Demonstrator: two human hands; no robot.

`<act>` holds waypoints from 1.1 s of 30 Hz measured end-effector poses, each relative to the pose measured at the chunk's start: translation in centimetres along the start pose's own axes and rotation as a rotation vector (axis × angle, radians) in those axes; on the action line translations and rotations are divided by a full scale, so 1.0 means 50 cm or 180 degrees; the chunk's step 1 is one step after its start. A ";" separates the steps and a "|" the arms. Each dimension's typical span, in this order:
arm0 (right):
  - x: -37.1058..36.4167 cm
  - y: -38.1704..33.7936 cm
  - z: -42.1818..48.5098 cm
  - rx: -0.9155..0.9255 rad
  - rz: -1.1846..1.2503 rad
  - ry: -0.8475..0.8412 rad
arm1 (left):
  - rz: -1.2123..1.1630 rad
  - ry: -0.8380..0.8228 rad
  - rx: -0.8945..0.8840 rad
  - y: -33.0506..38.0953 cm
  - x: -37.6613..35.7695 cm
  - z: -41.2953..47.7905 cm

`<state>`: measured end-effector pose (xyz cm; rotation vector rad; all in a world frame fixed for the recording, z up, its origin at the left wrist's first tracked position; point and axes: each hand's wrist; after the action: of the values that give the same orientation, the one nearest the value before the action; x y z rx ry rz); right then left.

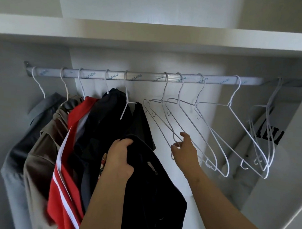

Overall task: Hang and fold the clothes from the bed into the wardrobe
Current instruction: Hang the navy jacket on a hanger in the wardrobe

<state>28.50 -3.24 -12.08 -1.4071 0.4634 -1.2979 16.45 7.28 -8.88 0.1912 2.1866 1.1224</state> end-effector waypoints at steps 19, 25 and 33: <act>-0.020 -0.073 0.035 -0.0101 0.0828 -0.0129 | -0.0048 0.0216 0.0074 0.031 0.053 0.021; -0.009 -0.067 0.020 0.0258 0.0948 -0.0121 | -0.0069 0.0215 0.0040 0.021 0.047 0.010; 0.019 0.040 -0.072 0.0235 0.0733 0.0025 | -0.0076 0.0236 -0.0072 -0.012 0.016 -0.040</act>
<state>26.44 -6.24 -14.20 -1.2486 0.5601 -1.1231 14.70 5.91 -8.92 0.1152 2.2341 1.1571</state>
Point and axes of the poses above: each hand's wrist, its own z-axis towards the middle knuckle, its own x-axis out of the back of the hand, y = z × x, and after that the axes turned 5 degrees about x, right-handed
